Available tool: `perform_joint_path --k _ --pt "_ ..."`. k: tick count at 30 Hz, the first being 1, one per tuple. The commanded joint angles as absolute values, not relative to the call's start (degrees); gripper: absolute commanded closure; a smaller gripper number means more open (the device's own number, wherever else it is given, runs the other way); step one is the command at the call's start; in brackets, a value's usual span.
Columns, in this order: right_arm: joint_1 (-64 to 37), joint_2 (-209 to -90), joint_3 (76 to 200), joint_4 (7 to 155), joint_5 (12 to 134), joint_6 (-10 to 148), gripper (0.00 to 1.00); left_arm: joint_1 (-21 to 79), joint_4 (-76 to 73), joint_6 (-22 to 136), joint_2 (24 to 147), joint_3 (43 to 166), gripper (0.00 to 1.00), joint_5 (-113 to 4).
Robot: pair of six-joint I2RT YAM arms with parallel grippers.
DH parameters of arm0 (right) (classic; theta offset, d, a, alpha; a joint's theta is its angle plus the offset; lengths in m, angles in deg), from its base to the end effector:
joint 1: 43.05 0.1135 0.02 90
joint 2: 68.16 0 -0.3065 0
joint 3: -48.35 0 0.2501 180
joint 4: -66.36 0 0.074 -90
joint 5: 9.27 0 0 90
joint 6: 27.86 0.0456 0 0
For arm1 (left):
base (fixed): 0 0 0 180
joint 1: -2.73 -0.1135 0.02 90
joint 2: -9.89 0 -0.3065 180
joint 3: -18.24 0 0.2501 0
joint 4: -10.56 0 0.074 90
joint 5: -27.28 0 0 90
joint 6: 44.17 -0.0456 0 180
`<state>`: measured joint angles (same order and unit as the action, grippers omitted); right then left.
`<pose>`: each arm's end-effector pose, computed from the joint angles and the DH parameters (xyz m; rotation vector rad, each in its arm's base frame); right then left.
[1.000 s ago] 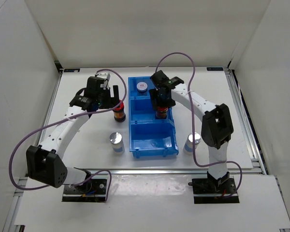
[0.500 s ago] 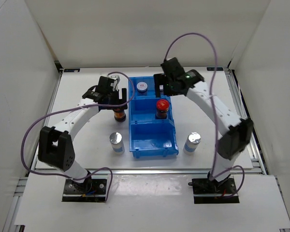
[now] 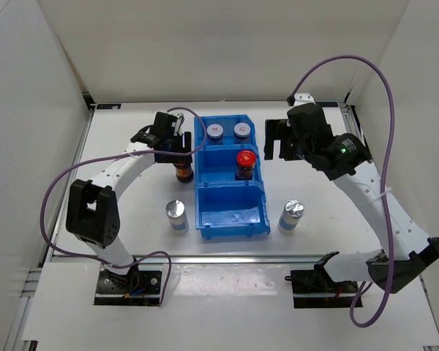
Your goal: Organize the condiment bottles
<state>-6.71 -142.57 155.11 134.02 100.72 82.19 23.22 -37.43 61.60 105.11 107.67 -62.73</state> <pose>0.2060 0.1322 0.4750 -0.1102 2.1483 0.1907 0.3441 -0.1286 0.2970 0.1041 2.5266 -0.2571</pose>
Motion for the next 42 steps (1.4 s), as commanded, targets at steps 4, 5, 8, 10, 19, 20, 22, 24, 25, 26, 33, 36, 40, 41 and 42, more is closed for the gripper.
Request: perform_joint_path --k 4,5,8,10,19,20,22,24,25,26,33,36,40,41,42 --pt "-6.9 -138.8 150.0 134.9 102.8 83.7 0.00 23.1 -36.7 60.4 97.4 118.4 0.85 -63.8" --pt "-6.9 -138.3 149.9 135.5 102.8 84.2 0.00 23.1 -37.5 60.4 96.7 119.7 0.89 -64.5" --pt "-6.9 -137.6 148.3 135.5 103.8 84.2 0.00 24.4 -38.9 59.8 95.0 124.9 0.89 -65.7" --pt "-6.9 -137.6 147.5 136.2 104.4 84.2 0.00 26.2 -38.9 59.8 94.2 127.6 0.89 -65.7" --pt "-6.9 -137.1 147.0 137.4 104.9 84.7 0.00 35.1 -38.9 63.2 94.7 127.0 0.89 -62.9" --pt "-6.9 -137.1 147.0 137.4 104.9 84.7 0.00 36.0 -38.9 63.2 94.7 127.0 0.89 -62.9" --pt "-6.9 -137.1 147.0 137.9 104.9 84.7 0.00 38.1 -38.9 63.8 96.5 125.6 0.89 -65.0" --pt "-6.9 -137.1 147.0 137.9 104.9 84.7 0.00 38.8 -38.9 63.8 98.4 124.9 0.89 -65.5" --pt "-6.9 -137.1 147.0 138.5 104.9 84.7 0.00 38.8 -38.9 63.8 99.0 124.1 0.89 -65.5" --pt "-6.9 -137.1 146.4 138.5 104.9 84.7 0.00 38.8 -38.3 63.8 99.5 124.1 0.89 -66.0" --pt "-6.9 -135.0 143.7 139.1 104.4 85.3 0.00 38.8 -31.8 64.4 102.5 116.6 0.89 -67.4" --pt "-6.9 -133.8 142.2 140.3 103.7 85.8 0.00 38.8 -28.8 65.5 103.9 115.1 0.89 -68.5" --pt "-6.9 -132.1 140.7 140.8 103.1 86.8 0.00 38.8 -26.9 65.5 106.2 114.6 0.89 -69.0" --pt "-6.9 -132.1 140.0 140.8 103.1 87.4 0.00 38.8 -26.2 65.5 106.7 114.6 0.89 -69.6" --pt "-6.9 -131.5 140.0 140.8 103.1 87.4 0.00 38.8 -26.2 66.0 106.7 114.6 0.87 -69.6"
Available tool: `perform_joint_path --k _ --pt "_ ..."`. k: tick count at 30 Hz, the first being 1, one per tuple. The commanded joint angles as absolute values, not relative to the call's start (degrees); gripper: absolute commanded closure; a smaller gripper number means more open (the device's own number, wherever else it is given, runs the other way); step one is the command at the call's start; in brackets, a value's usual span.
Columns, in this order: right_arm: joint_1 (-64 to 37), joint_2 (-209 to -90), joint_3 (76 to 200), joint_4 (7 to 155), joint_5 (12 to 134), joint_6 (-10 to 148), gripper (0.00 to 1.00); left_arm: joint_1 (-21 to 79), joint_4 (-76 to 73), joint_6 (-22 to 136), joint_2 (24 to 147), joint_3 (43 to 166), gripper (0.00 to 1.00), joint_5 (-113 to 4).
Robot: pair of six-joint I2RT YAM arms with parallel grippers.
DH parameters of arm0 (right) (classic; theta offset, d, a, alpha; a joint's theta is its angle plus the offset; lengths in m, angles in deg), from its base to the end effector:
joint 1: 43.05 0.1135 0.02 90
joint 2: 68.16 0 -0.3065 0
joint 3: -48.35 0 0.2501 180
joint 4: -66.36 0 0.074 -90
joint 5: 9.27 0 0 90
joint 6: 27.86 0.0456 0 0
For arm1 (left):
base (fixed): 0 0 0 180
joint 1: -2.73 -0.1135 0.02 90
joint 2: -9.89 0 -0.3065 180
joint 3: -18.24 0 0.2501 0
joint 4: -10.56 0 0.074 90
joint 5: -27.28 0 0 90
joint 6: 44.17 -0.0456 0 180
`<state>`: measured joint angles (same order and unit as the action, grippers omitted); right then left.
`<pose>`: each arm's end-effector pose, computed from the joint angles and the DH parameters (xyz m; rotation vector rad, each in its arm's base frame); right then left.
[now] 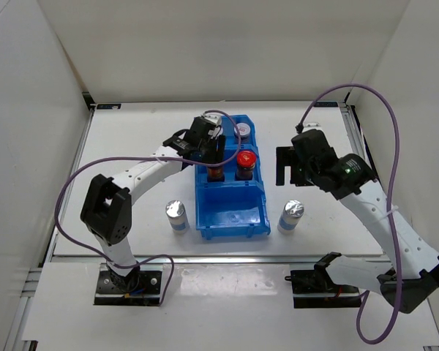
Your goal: Organize the condiment bottles
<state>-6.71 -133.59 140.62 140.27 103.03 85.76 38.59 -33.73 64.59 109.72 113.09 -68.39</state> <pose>0.1672 0.1015 0.4201 -0.0779 2.3145 0.0595 0.3263 -0.2303 0.3033 0.3196 2.4284 -0.3093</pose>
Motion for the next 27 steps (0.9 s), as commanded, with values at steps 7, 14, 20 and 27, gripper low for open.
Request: perform_joint_path --k 7,14,20,27 --pt "-6.9 -132.2 135.9 143.3 101.9 91.1 0.00 38.8 -26.2 66.0 108.6 115.2 0.59 -69.0" --pt "-6.9 -132.8 132.8 146.7 99.7 97.2 0.00 38.8 -26.8 65.5 106.0 115.2 0.00 -69.0" --pt "-6.9 -134.6 130.1 146.0 96.5 99.0 0.00 38.8 -31.4 65.5 101.8 119.7 0.00 -70.6" --pt "-6.9 -138.5 126.9 146.0 95.9 101.5 0.00 38.8 -34.3 62.9 88.0 118.4 0.00 -74.7"
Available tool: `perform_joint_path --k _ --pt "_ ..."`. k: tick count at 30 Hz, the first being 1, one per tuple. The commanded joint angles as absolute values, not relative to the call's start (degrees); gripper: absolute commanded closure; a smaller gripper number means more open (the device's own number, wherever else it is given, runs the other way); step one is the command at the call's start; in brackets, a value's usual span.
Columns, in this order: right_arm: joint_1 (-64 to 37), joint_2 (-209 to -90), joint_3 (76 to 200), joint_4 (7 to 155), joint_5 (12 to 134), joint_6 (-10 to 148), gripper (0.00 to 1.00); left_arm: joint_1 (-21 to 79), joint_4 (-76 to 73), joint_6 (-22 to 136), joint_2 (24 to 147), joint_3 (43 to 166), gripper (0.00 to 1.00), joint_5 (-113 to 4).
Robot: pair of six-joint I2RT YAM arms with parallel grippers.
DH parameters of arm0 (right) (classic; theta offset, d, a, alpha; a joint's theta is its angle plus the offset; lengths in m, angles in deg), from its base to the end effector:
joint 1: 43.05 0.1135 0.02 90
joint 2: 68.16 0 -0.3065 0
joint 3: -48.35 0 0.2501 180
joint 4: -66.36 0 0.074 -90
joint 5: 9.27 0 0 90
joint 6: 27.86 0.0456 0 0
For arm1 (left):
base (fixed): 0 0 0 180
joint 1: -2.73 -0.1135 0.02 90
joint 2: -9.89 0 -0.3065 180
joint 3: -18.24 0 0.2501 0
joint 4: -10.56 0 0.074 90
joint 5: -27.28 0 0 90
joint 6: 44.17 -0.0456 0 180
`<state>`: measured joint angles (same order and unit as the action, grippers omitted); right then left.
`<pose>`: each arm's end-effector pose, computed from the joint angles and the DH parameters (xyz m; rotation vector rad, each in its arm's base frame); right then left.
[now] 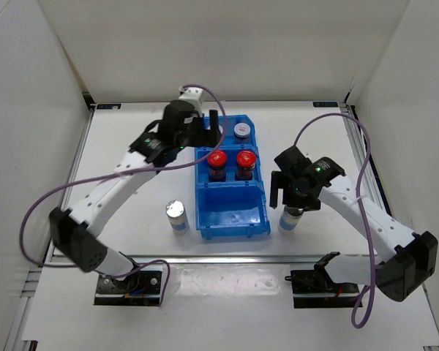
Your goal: Organize the condiment bottles
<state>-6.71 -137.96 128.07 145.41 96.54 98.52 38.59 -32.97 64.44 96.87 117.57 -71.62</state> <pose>0.1705 0.1100 0.3341 0.0697 2.6875 -0.0071 0.2878 -0.1993 0.4114 0.2272 2.1218 -0.4024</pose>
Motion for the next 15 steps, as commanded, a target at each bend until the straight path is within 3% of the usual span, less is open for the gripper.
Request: perform_joint_path --k 1,5,8,9,11,12,15 --pt "-6.9 -139.0 126.0 146.0 95.9 102.3 0.00 38.8 -34.9 62.2 86.0 116.3 0.00 -74.8" --pt "-6.9 -139.6 122.9 144.1 95.4 103.6 0.04 38.8 -36.4 63.5 75.1 108.4 0.00 -76.2" --pt "-6.9 -139.6 121.6 142.5 94.4 103.6 0.21 38.8 -38.3 65.5 69.1 100.5 0.00 -75.4" --pt "-6.9 -139.6 120.9 142.5 94.4 103.6 0.34 38.8 -39.0 66.0 67.7 98.8 0.00 -75.4" --pt "-6.9 -139.6 120.9 142.5 94.4 104.2 0.46 38.8 -40.1 66.6 63.6 93.8 0.00 -75.4" --pt "-6.9 -138.8 120.9 142.5 95.0 104.9 0.59 38.8 -40.7 67.3 62.3 92.3 0.00 -76.1" --pt "-4.0 -134.5 124.2 144.8 99.5 107.2 0.77 38.8 -41.5 69.8 56.8 86.8 0.00 -76.9"
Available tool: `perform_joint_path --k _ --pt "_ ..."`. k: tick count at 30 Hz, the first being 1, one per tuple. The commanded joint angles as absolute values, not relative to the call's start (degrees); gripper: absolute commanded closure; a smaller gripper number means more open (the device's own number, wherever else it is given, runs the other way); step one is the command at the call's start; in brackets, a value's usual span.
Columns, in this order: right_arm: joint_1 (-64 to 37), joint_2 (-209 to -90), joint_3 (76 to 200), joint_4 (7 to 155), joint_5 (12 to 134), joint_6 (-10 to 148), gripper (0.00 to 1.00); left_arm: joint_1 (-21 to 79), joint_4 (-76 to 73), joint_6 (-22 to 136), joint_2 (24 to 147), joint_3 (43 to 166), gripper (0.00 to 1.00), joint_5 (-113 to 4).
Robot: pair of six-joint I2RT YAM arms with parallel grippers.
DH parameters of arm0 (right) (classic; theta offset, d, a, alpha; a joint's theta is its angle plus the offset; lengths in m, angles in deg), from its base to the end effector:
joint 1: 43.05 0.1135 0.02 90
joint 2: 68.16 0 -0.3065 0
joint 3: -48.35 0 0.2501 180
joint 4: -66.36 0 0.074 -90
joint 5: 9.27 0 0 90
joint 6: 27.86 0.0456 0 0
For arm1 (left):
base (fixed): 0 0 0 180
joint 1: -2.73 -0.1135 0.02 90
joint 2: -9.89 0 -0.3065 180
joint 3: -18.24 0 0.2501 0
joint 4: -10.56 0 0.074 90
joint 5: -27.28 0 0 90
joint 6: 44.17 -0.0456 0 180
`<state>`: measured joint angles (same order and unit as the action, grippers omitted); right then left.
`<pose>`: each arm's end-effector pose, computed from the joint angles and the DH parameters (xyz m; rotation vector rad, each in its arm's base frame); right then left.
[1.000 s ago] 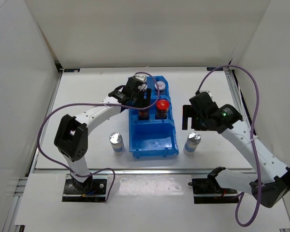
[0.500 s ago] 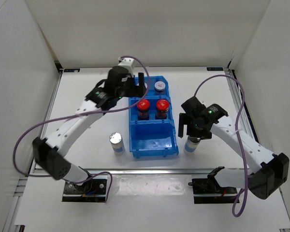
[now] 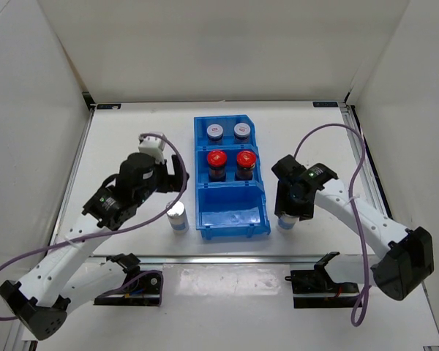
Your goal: Organize the condiment bottles
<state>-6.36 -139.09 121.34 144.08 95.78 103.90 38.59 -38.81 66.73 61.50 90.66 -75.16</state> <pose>0.1667 0.1094 0.2978 0.1693 2.7778 -0.0634 0.1415 -0.0902 0.3859 0.1369 2.0747 -0.3871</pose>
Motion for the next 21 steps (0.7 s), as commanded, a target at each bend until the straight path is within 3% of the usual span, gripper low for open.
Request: perform_joint_path --k 1,4,7,21 --pt "-3.2 -132.7 124.9 144.8 100.8 107.2 0.80 38.8 -41.5 70.3 55.6 85.7 0.00 -77.4" --pt "-0.6 -126.4 128.8 142.8 102.9 106.6 0.93 38.8 -41.5 71.0 52.1 83.0 0.00 -77.9" --pt "0.0 -126.0 133.6 140.5 102.9 103.3 1.00 38.8 -42.0 71.6 50.9 82.5 0.00 -78.5" --pt "6.6 -145.8 137.5 133.1 96.2 99.5 1.00 38.8 -42.5 71.1 55.1 84.2 0.00 -75.6"
